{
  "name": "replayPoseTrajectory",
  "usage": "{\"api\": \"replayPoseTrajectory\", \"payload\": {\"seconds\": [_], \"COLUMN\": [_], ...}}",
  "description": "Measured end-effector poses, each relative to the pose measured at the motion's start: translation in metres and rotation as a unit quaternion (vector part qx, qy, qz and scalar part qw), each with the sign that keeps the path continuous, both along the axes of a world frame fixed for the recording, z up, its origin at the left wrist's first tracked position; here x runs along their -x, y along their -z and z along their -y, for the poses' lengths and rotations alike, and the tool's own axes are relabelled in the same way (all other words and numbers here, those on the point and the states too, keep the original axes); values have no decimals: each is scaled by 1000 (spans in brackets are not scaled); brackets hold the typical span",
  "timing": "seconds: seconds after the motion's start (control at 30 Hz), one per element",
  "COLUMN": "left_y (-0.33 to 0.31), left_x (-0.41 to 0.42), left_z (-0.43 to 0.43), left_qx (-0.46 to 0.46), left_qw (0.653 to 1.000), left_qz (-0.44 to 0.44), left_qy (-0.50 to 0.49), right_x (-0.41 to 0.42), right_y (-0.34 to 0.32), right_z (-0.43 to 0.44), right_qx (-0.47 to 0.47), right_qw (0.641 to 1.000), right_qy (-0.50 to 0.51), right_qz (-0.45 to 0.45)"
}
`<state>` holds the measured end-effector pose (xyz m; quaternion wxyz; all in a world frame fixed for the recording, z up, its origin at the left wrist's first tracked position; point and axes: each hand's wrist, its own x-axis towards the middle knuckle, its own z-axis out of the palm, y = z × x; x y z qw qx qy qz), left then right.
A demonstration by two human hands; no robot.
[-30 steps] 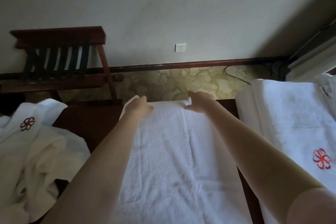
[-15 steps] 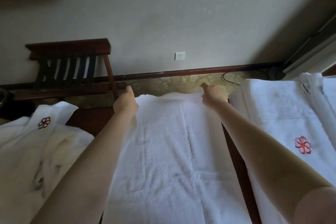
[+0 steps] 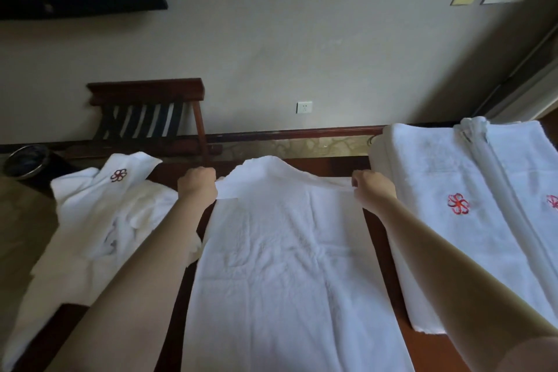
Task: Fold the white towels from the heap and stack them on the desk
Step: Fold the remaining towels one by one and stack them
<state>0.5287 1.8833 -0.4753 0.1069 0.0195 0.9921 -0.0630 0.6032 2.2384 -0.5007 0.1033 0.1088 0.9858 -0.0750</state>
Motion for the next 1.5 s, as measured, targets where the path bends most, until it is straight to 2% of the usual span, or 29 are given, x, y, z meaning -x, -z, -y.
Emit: {"api": "replayPoseTrajectory", "payload": {"seconds": [0.17, 0.33, 0.4, 0.47, 0.5, 0.53, 0.57, 0.63, 0.67, 0.7, 0.73, 0.8, 0.87, 0.93, 1.03, 1.07, 1.1, 1.17, 1.23, 1.27, 1.33, 1.4, 1.43, 1.5], "left_y": [30, 56, 64, 70, 73, 75, 79, 83, 85, 89, 93, 100, 102, 103, 111, 112, 112, 106, 96, 95, 93, 86, 82, 76], "left_x": [-48, -82, -93, -101, -105, -107, -107, -109, -110, -110, -109, -103, -94, -86, -85, -85, -84, -77, -67, -63, -57, -57, -60, -73], "left_z": [14, 20, 19, 18, 16, 12, 8, -2, -6, -10, -13, -18, -21, -20, -16, -17, -17, -20, -20, -20, -21, -24, -23, -20], "left_qx": [4, -1, -21, -72, -110, -172, -256, -420, -468, -505, -543, -620, -636, -609, -605, -610, -618, -639, -636, -630, -630, -625, -609, -541], "left_qw": [999, 997, 996, 983, 967, 937, 888, 748, 707, 682, 655, 575, 527, 513, 517, 514, 503, 455, 423, 435, 488, 537, 570, 663], "left_qz": [44, 71, 49, 11, 29, 74, 124, 213, 227, 222, 206, 183, 134, 73, 58, 68, 77, 78, 67, 62, 37, -36, -65, -90], "left_qy": [-15, -37, -75, -166, -227, -295, -362, -467, -479, -480, -483, -502, -548, -601, -602, -600, -599, -615, -642, -640, -603, -566, -548, -509], "right_x": [-48, -75, -80, -85, -86, -86, -85, -84, -83, -82, -80, -78, -78, -77, -72, -70, -68, -67, -67, -67, -68, -71, -73, -81], "right_y": [19, 36, 44, 51, 55, 59, 62, 68, 71, 75, 79, 82, 84, 83, 81, 80, 77, 68, 61, 58, 53, 50, 49, 52], "right_z": [10, 21, 25, 30, 34, 37, 41, 48, 51, 53, 55, 58, 55, 50, 44, 42, 41, 38, 33, 30, 25, 22, 21, 21], "right_qx": [4, 19, 34, 86, 132, 194, 274, 449, 506, 531, 537, 524, 504, 481, 462, 484, 528, 605, 629, 633, 631, 604, 585, 548], "right_qw": [998, 992, 988, 977, 962, 931, 875, 705, 640, 605, 588, 575, 590, 630, 687, 676, 641, 569, 551, 553, 564, 594, 614, 652], "right_qy": [25, 92, 126, 187, 236, 308, 400, 549, 577, 592, 601, 623, 629, 609, 556, 547, 545, 538, 526, 518, 502, 495, 492, 484], "right_qz": [57, 87, 78, 50, 30, 11, -6, -23, -31, -45, -60, -77, -45, -17, -74, -101, -121, -145, -155, -161, -179, -192, -195, -201]}}
